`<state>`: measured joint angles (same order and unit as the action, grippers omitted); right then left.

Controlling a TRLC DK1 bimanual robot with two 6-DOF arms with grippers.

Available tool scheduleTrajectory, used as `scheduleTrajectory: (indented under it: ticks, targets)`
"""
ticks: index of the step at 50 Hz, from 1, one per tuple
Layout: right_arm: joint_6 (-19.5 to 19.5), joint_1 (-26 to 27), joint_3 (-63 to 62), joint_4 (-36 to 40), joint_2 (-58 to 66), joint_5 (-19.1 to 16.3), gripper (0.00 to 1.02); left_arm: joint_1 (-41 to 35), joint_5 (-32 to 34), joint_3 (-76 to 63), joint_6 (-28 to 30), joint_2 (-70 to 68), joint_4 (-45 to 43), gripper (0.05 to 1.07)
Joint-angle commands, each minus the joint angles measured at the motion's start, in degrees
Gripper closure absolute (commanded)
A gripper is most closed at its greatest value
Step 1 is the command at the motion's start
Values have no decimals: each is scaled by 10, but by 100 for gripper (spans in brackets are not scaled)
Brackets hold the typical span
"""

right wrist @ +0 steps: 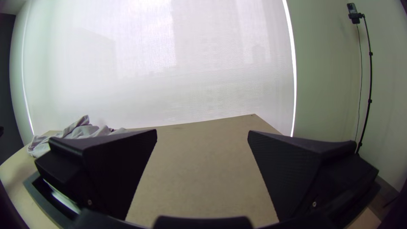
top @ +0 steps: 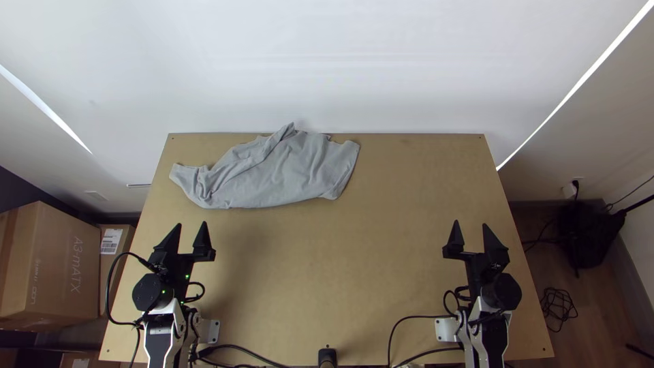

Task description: Fold the t-shirt

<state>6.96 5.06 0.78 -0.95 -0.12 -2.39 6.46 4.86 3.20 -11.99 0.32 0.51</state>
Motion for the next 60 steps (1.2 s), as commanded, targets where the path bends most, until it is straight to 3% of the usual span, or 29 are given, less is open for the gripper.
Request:
scheduleTrajectory:
  ticks: [1,12,16,40,49,60]
  targets:
    - [-5,1,-3,9,-1,1,3,-3,-3,-21,-9,-3,2,10]
    - [5,-7,-3,10,-1,1,3,-3,-2,-21,-9,-3,2,10]
    - [2,-13,-3,13,-1,11,3,-4,-3,-22,-44,-3,-2,10]
    - [-23,-32,8,20,-1,17,3,-1,-11,-10,-25,-3,33,10]
    - [-35,-61,41,27,3,17,3,5,-11,18,-16,-3,48,10]
    - [-57,-82,99,17,72,17,3,7,-11,61,-8,23,46,10]
